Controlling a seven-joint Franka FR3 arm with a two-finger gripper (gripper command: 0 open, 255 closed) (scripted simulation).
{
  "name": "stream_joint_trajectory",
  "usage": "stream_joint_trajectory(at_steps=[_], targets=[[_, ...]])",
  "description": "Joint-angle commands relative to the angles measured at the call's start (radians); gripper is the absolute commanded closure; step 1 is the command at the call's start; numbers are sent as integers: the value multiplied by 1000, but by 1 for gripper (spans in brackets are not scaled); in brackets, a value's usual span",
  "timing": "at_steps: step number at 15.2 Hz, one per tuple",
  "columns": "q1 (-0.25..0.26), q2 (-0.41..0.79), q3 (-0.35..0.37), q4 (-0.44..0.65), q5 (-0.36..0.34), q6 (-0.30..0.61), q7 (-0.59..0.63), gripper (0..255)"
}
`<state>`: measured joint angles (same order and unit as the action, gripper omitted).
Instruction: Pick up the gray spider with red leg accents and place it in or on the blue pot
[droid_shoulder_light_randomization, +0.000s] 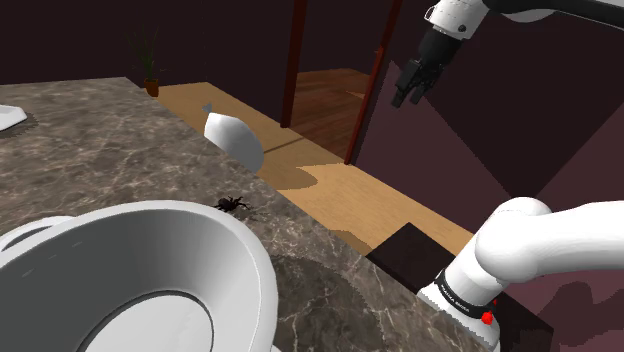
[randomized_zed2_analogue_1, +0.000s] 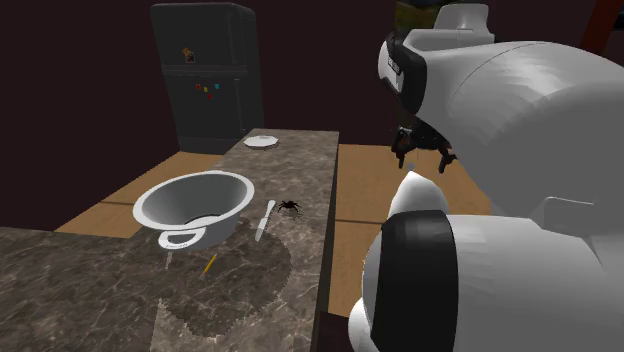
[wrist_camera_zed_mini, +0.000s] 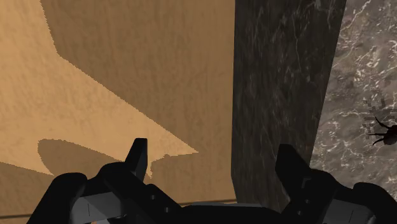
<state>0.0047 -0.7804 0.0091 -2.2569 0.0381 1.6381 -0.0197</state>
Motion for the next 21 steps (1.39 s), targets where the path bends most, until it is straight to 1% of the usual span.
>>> stream_joint_trajectory(at_steps=[1,7,13,17,21], targets=[[0,0,0,0,0,0,0,0],[38,42,122,-59,54,119,108,0],[70,128,249,-77,92,242,218,0],[83,209,336,-65,100,324,295,0],[85,307,426,-35,87,402,379,0]])
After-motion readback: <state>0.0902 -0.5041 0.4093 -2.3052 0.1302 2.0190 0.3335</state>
